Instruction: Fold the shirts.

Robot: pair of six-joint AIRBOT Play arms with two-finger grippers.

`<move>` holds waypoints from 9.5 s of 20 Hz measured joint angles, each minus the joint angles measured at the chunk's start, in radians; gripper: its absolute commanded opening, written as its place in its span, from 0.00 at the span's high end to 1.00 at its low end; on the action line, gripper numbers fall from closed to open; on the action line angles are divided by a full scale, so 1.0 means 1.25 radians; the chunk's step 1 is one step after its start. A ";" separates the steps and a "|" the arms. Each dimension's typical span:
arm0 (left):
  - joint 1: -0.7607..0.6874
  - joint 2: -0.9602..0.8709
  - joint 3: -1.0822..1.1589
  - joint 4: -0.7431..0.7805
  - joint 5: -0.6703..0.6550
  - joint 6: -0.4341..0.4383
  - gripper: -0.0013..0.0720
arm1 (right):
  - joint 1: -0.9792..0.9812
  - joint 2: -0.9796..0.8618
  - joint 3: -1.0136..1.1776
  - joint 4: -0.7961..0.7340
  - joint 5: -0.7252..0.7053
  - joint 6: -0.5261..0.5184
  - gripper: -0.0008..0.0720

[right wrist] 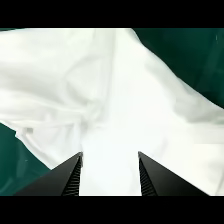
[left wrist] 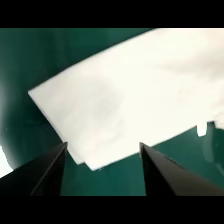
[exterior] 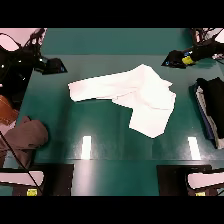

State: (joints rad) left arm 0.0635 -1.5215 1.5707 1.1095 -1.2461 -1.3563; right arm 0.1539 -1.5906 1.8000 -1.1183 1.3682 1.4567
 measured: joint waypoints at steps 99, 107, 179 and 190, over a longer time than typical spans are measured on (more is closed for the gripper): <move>0.165 0.271 -0.499 0.000 0.040 -0.003 0.13 | -0.178 0.158 -0.567 -0.098 -0.066 -0.021 0.96; 0.096 0.231 -0.573 -0.086 0.134 0.042 0.13 | -0.179 0.322 -0.673 -0.103 -0.065 -0.018 0.96; -0.021 0.190 -0.456 -0.030 0.177 -0.018 0.95 | -0.311 0.537 -1.071 0.027 -0.098 -0.027 0.39; -0.021 0.242 -0.440 -0.003 0.128 0.001 0.95 | -0.140 0.459 -0.966 0.031 -0.125 -0.015 0.97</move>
State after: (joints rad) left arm 0.0376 -1.2190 1.0206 1.1061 -1.0863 -1.3556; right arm -0.0212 -1.0164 0.5930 -1.0794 1.2118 1.4380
